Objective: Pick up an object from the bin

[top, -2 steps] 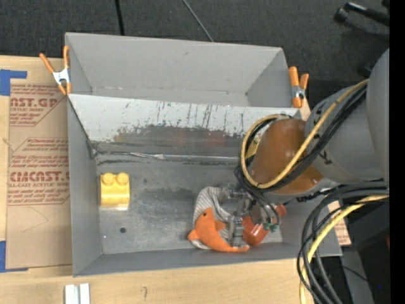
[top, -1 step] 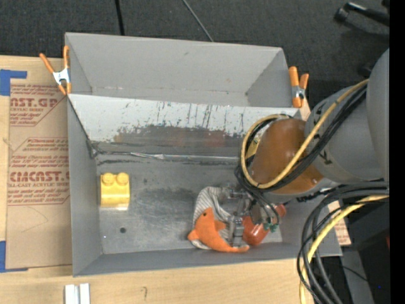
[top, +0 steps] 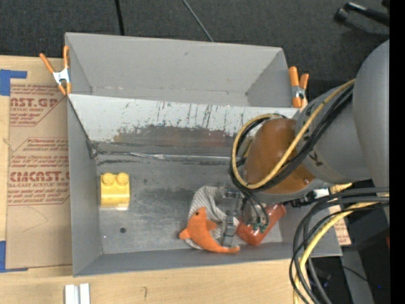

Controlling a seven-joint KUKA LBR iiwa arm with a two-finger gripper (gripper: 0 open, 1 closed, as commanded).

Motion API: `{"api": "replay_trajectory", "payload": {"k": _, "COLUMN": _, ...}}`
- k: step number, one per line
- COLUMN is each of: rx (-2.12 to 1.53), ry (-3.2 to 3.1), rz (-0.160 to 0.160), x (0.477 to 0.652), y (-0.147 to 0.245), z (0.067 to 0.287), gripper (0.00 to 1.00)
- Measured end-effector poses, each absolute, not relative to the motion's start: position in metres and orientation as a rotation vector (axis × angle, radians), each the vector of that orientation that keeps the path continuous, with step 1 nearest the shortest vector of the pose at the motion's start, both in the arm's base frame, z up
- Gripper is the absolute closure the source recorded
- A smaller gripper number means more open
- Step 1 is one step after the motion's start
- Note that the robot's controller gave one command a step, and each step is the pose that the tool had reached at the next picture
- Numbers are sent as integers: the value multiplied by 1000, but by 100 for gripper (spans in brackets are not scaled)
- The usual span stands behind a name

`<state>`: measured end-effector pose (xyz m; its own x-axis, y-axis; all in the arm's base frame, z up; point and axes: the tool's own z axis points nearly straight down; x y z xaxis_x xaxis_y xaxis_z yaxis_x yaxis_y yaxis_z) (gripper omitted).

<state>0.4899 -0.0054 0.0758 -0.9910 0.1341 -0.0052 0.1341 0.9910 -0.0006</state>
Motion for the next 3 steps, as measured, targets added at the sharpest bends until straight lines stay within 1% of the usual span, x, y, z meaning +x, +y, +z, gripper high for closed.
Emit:
{"api": "replay_trajectory", "payload": {"k": 1, "rx": 358, "ry": 3120, "rz": 3, "x": 489, "y": 21, "z": 75, "gripper": 0}}
{"api": "replay_trajectory", "payload": {"k": 2, "rx": 210, "ry": 3134, "rz": 0, "x": 494, "y": 18, "z": 74, "gripper": 0}}
{"api": "replay_trajectory", "payload": {"k": 3, "rx": 510, "ry": 3101, "rz": -1, "x": 498, "y": 27, "z": 71, "gripper": 100}}
